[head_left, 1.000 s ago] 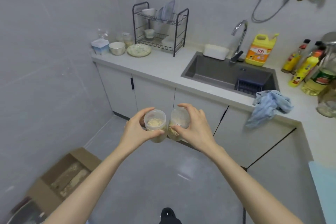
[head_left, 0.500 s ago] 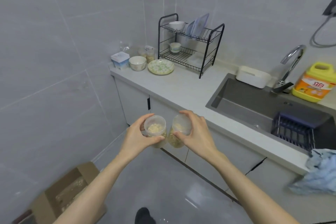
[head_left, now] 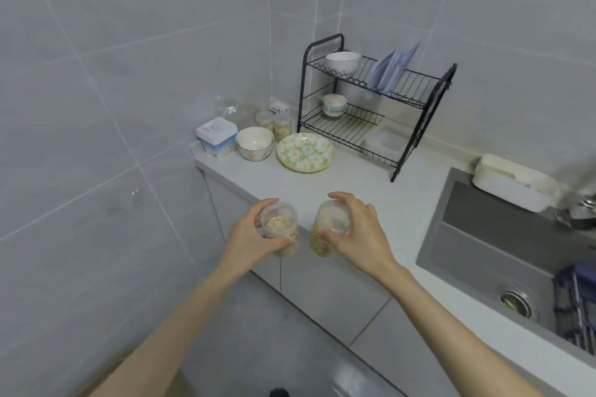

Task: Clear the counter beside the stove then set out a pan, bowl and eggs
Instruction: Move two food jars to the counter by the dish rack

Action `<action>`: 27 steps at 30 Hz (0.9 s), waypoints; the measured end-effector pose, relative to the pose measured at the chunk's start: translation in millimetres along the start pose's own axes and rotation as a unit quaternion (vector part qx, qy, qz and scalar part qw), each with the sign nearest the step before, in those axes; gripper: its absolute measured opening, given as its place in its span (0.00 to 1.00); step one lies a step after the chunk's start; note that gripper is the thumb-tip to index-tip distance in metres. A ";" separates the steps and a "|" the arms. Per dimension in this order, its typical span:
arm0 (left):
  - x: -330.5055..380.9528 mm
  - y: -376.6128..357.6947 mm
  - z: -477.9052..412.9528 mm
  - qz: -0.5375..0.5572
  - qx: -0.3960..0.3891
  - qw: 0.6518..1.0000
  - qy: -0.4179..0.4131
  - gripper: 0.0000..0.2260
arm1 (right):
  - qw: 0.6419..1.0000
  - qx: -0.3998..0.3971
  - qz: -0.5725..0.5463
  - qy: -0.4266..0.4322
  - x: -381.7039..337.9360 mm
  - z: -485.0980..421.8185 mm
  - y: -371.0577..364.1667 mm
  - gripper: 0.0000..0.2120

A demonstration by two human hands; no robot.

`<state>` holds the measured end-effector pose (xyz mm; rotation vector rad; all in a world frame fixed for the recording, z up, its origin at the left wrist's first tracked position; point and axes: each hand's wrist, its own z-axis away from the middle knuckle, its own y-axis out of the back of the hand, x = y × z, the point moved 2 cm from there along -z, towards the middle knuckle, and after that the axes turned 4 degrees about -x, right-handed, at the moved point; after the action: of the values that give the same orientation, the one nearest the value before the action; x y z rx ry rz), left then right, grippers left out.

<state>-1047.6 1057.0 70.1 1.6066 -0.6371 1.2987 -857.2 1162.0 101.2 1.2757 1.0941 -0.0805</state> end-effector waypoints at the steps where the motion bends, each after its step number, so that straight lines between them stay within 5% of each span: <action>1: -2.9 6.4 -18.0 -0.001 0.005 1.000 0.005 0.32 | 1.000 0.000 0.002 0.000 -0.2 -19.5 -3.3 0.28; 27: -109.2 88.9 -281.6 -0.035 0.128 0.977 0.170 0.31 | 0.967 -0.225 0.076 0.094 13.2 -335.9 -160.8 0.28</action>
<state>-1282.2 1253.6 -3.5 1.5401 -0.2075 1.6049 -1149.5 1375.8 13.1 0.9628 1.0941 0.3929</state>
